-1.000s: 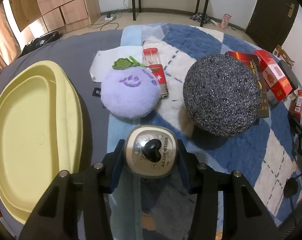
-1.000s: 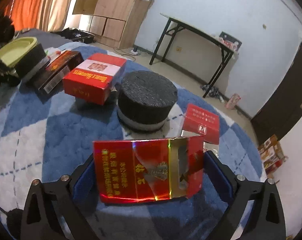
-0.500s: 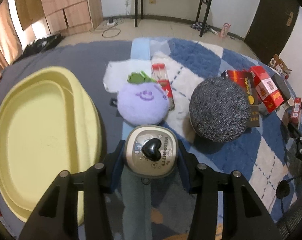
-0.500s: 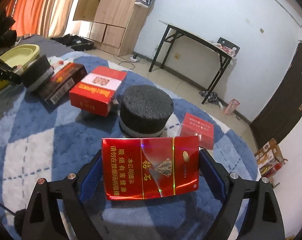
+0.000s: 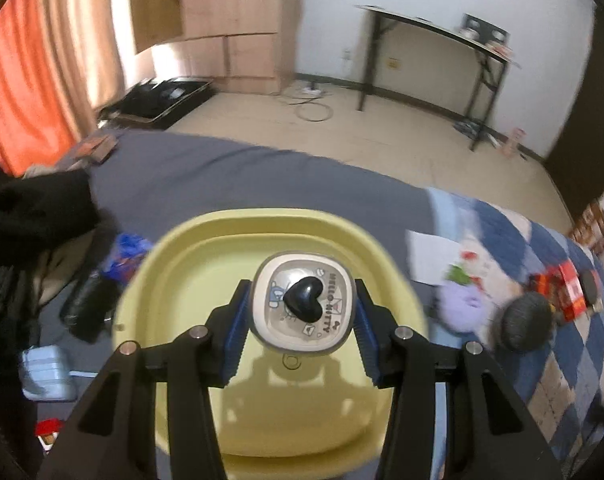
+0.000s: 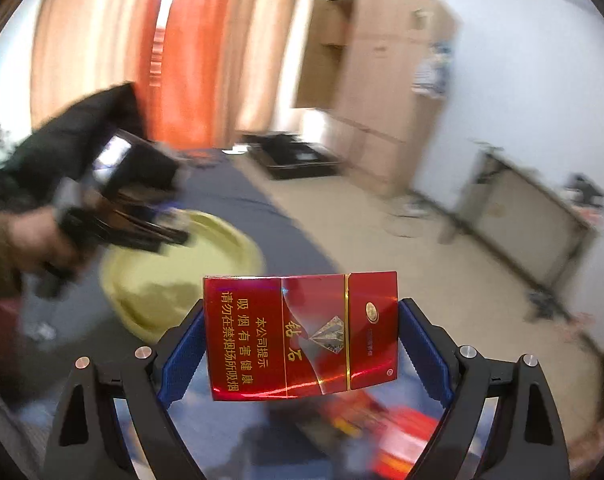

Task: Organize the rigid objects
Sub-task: 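Carry both items to the yellow tray and open both tools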

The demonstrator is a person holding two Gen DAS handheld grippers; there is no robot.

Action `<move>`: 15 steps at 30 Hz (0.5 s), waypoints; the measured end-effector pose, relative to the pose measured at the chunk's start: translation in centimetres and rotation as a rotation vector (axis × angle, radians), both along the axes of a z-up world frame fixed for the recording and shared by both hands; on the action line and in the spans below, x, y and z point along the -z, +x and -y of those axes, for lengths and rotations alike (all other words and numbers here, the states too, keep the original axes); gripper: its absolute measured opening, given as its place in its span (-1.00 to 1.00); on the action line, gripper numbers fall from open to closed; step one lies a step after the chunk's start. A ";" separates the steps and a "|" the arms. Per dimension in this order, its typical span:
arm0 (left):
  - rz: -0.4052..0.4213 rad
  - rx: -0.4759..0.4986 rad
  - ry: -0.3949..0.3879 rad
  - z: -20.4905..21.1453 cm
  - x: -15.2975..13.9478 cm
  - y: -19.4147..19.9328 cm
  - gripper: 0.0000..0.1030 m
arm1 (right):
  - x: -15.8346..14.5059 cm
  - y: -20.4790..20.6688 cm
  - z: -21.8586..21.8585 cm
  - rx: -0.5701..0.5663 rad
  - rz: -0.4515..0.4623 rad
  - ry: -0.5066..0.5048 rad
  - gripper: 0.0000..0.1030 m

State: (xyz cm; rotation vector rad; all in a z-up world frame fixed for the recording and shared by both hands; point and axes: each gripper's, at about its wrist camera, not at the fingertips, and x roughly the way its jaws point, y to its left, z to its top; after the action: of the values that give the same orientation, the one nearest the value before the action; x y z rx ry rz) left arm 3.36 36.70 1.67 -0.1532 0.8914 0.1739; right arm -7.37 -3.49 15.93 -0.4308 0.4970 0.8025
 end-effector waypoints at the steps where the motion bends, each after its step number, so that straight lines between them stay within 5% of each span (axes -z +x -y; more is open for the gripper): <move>1: -0.008 -0.014 -0.009 -1.1 0.4 0.0 -0.04 | 0.2 0.0 -2.4 -0.044 -0.017 -0.001 0.76; 8: -0.094 -0.047 -0.087 -6.1 5.2 1.7 -0.03 | 9.7 1.6 -16.7 -0.177 -0.186 -0.107 0.76; 15: -0.141 -0.061 -0.072 -7.4 8.8 4.5 -0.03 | 16.5 2.0 -23.5 -0.180 -0.239 -0.245 0.76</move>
State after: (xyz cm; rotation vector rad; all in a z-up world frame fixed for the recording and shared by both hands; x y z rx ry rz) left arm 7.83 44.07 -7.13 -0.2379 1.0344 0.2116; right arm -5.41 20.06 -0.53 -0.6162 0.7922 0.9772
